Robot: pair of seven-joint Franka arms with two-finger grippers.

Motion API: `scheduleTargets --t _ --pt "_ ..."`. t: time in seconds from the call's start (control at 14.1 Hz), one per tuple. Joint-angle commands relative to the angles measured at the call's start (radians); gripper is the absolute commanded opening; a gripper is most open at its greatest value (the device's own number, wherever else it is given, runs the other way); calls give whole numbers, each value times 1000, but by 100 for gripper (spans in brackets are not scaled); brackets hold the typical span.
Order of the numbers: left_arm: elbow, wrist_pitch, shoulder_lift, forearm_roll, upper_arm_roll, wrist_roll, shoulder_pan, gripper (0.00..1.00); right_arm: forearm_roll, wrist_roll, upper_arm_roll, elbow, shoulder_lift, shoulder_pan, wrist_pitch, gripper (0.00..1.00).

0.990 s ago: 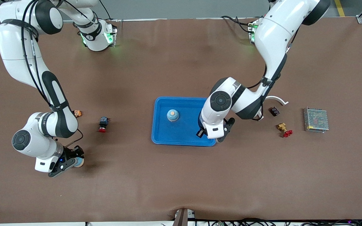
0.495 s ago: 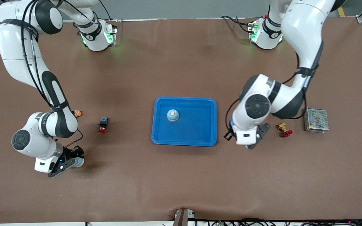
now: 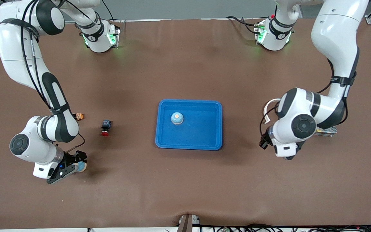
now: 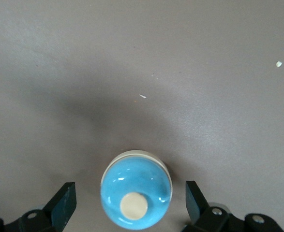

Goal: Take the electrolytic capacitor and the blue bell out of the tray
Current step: 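Place the capacitor by the valve while the right gripper sets the bell down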

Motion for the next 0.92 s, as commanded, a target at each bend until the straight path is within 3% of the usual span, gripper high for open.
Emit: scheduleTargets --t 0.0,0.21,0.49,0.78,0.85 --pt "-107 105 -15 49 -5 22 67 0 11 93 11 73 -17 6 -144 100" --pt "-201 253 2 109 -7 22 124 0 8 246 14 133 -27 35 -276 100" --pt "-197 273 31 104 -8 19 128 0 9 522 43 144 -43 89 -324 100" --pt "-200 277 41 98 -8 19 125 1 8 798 132 144 -63 103 -324 100" --pt "-198 277 45 98 -8 22 125 23 6 866 152 144 -66 104 -324 100"
